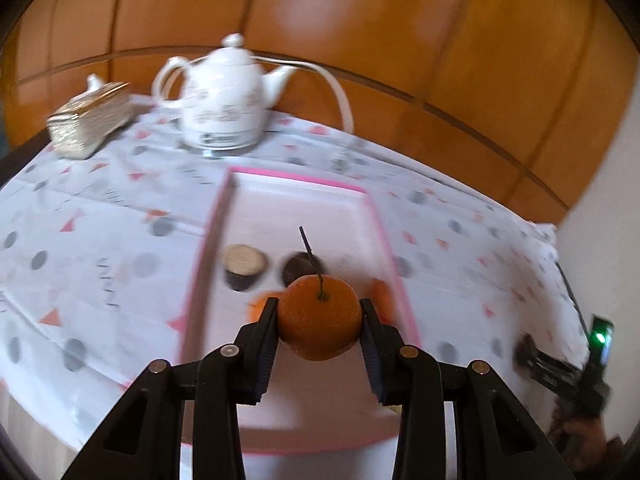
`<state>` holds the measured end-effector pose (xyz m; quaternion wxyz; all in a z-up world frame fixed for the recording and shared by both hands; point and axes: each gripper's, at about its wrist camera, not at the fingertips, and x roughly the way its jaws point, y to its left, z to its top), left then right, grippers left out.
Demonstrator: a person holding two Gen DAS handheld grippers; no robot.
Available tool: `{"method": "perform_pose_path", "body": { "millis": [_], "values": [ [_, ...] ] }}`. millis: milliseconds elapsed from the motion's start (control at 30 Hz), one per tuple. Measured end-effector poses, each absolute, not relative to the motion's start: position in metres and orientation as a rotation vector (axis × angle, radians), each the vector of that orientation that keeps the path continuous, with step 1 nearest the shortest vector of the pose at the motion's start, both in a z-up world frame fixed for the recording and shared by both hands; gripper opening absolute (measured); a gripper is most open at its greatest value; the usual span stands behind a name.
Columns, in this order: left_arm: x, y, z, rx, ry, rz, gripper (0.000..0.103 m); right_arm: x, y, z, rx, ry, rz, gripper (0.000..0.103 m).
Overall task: Organize fruits
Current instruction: 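Carry the tangerine into the tray and open the left gripper, then carry the dark rock into the tray and open the right gripper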
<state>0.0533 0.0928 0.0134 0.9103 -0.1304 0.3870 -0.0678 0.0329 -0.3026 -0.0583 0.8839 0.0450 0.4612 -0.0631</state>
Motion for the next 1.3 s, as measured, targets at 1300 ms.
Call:
{"method": "perform_pose_path", "body": {
  "millis": [1300],
  "values": [
    [0.076,0.050,0.002,-0.160,0.806,-0.077,0.060,0.037,-0.300,-0.059,0.073,0.973,-0.132,0.050]
  ]
}}
